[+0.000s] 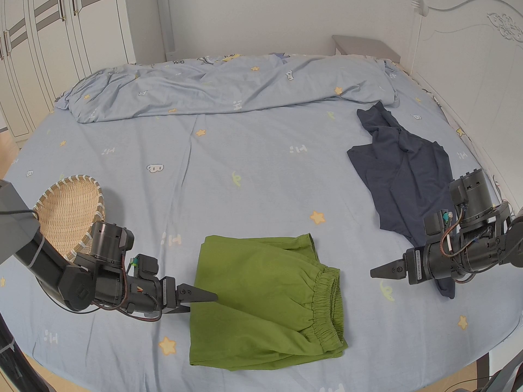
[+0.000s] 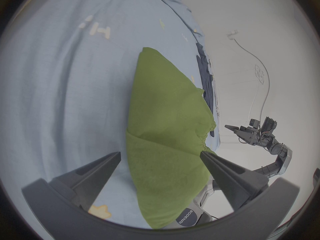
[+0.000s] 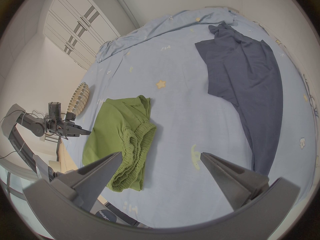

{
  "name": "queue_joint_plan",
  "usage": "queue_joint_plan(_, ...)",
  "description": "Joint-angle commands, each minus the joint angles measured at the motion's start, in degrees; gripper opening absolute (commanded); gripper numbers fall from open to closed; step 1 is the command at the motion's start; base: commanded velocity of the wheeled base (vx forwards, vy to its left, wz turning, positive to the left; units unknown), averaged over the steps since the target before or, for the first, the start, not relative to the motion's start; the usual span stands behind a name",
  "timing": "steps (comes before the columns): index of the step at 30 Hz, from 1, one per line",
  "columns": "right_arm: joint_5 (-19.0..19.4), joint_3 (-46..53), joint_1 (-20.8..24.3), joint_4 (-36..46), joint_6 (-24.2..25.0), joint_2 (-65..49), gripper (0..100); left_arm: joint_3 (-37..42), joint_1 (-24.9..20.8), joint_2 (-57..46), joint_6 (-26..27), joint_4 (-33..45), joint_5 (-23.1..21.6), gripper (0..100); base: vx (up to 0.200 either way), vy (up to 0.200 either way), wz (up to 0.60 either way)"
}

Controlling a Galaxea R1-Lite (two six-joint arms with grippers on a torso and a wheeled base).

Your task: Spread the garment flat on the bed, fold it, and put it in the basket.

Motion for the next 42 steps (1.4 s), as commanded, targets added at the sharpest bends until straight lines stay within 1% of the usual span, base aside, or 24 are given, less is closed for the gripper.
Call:
queue_joint_plan(1,0.01,0.07,0.14,-0.05,-0.01,0.08,100,-1.26,-1.73,4.47,-0.06,-1.20,-0.03,100,0.000,0.000,0.00)
queue_joint_plan(2,0.01,0.07,0.14,-0.05,-0.01,0.08,100,-1.26,-1.73,4.47,-0.06,-1.20,-0.03,100,0.000,0.000,0.00)
queue_joint_plan(8,-0.08,0.07,0.14,-0.05,0.08,0.17,100,-4.86,-5.24,9.39,-0.67,-3.31,0.50,100,0.000,0.000,0.00)
queue_joint_plan(10,-0.08,0.07,0.14,-0.05,-0.01,0.17,100,-5.04,-5.42,9.48,-0.67,-3.31,0.50,100,0.000,0.000,0.00)
queue_joint_plan(11,-0.08,0.07,0.05,-0.05,0.08,0.26,100,-5.92,-6.47,9.83,-0.85,-3.31,0.15,100,0.000,0.000,0.00)
queue_joint_plan(13,-0.08,0.07,0.05,-0.05,0.08,0.26,100,-6.27,-7.17,9.83,-1.11,-3.84,0.15,100,0.000,0.000,0.00)
queue_joint_plan(19,-0.08,0.16,-0.04,-0.05,0.08,0.52,100,-7.94,-8.23,10.71,-3.66,-6.21,0.06,100,0.000,0.000,0.00)
queue_joint_plan(23,-0.08,0.16,-0.04,-0.05,0.08,0.43,100,-8.11,-8.23,11.32,-3.66,-6.30,0.06,100,0.000,0.000,0.00)
queue_joint_plan(24,-0.08,0.16,-0.04,-0.05,0.08,0.43,100,-8.11,-8.23,11.24,-3.66,-6.30,0.15,0,0.000,0.000,0.00)
queue_joint_plan(29,-0.08,0.16,-0.04,-0.05,0.08,0.87,100,-7.85,-8.32,9.65,-3.75,-6.30,0.41,0,0.000,0.000,0.00)
queue_joint_plan(31,-0.08,0.16,-0.04,-0.05,0.08,1.22,100,-4.33,-8.32,4.56,-2.69,-6.30,-0.12,0,0.000,0.000,0.00)
queue_joint_plan(33,-0.08,0.16,-0.04,-0.05,0.08,1.22,100,-3.98,-8.32,3.94,-2.69,-6.30,-0.12,0,0.000,0.000,0.00)
queue_joint_plan(34,-0.08,0.16,-0.04,-0.05,0.08,1.14,100,-1.87,-7.26,-1.51,-2.96,-5.95,-0.21,0,0.000,0.000,0.00)
queue_joint_plan(37,-0.08,0.16,-0.04,-0.05,0.08,1.14,100,-2.22,-5.07,-5.82,-3.40,-4.36,-0.21,0,0.000,0.000,0.00)
queue_joint_plan(39,-0.08,0.16,-0.04,-0.05,0.08,1.14,100,-4.51,-3.57,-8.80,-4.36,-0.14,-0.21,0,0.000,0.000,0.00)
queue_joint_plan(40,-0.08,0.16,-0.04,-0.05,0.08,1.14,100,-6.71,-2.78,-10.12,-5.24,3.28,-0.21,0,0.000,0.000,0.00)
queue_joint_plan(42,-0.08,0.16,-0.04,-0.05,0.08,1.22,100,-13.91,-1.20,-13.11,-7.61,15.41,-0.21,0,0.000,0.000,0.00)
